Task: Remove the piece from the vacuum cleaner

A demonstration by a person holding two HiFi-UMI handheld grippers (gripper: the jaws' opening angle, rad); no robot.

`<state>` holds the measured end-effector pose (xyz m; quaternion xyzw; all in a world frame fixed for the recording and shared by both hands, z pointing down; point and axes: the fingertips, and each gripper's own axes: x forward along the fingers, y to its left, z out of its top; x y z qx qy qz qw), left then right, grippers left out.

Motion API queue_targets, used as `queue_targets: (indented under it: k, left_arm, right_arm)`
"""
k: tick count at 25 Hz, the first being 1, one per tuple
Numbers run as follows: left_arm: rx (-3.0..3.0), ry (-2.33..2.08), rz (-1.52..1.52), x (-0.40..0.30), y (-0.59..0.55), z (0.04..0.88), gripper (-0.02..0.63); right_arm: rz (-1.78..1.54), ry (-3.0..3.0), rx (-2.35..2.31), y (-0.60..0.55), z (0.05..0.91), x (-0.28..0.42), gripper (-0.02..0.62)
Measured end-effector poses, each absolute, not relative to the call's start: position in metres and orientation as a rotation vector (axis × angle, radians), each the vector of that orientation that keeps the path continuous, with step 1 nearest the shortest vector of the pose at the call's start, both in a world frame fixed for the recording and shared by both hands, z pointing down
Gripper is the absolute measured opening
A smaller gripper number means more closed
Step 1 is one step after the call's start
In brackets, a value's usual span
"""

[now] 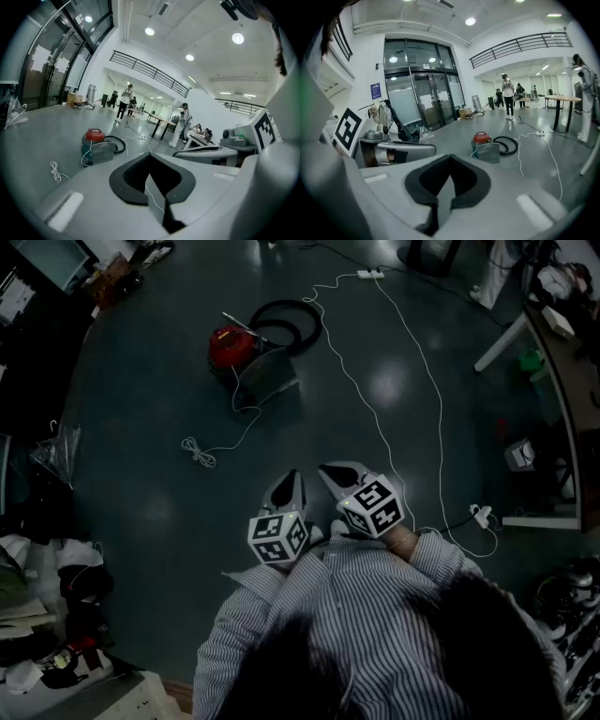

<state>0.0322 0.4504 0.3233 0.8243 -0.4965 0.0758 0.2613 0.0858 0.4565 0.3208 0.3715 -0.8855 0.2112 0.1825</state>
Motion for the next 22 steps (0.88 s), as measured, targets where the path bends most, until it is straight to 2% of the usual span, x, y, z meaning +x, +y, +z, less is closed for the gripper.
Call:
queue_targets:
  k: [22]
  left_arm:
    - [2.22,-1.365,0.2,0.0328,0.4441,0.3214,-0.009]
  right_arm:
    - [0.566,-2.511,0.998,0.4514,0.319,0.0847,0.002]
